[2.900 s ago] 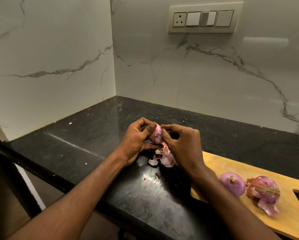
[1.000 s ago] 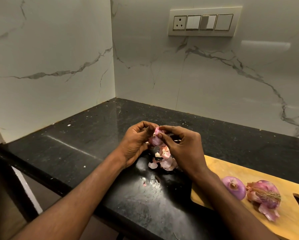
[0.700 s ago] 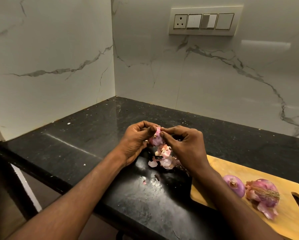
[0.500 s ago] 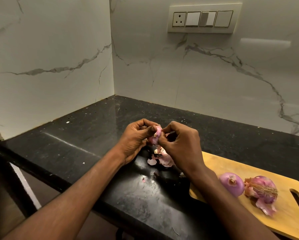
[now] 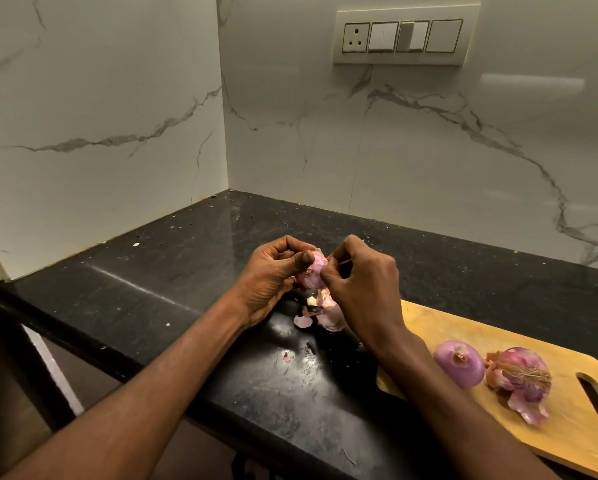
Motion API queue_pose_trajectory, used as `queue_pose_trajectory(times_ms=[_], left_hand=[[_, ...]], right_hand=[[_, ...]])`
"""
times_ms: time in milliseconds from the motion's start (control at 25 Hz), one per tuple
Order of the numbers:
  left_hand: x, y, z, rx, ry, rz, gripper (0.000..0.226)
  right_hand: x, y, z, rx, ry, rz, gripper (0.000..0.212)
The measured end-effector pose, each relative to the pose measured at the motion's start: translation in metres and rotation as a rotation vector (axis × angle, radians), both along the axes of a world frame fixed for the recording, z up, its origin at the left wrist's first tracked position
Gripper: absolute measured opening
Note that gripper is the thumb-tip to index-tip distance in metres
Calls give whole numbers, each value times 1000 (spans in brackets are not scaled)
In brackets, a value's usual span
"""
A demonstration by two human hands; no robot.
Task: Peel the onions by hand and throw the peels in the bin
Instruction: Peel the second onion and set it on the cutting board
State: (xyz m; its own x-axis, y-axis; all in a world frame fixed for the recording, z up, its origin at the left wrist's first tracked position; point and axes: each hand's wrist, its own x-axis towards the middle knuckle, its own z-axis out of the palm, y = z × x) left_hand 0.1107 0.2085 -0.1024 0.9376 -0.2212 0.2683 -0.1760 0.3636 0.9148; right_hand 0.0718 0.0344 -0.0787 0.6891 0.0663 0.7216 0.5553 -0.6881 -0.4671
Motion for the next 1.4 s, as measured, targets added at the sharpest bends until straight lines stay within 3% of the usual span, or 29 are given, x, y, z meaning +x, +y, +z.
queue_pose_trajectory(times_ms=[80,240,400,720,960,1240,1400], left_hand=[[3,1,0,-32,15,-12,49],[10,2,-4,-37,14,13,61],[10,2,-3,-63,19,-17,67],[8,3,-4,-27,0,-11,66],[8,1,-4,-53,-7,-6,58],[10,1,-3,-19,0,46,87],[7,1,-4,20,-33,62,70]], right_hand=[[-1,-3,0,69,5,58,2],[2,-1,-1,138,64,147,22],[5,-4,-3,254,121,183,19],[0,1,-5,119,52,90,9],[2,-1,-1,140,85,141,23],[3,-5,0,178,130,218,22],[0,-2,-1,52,28,161,20]])
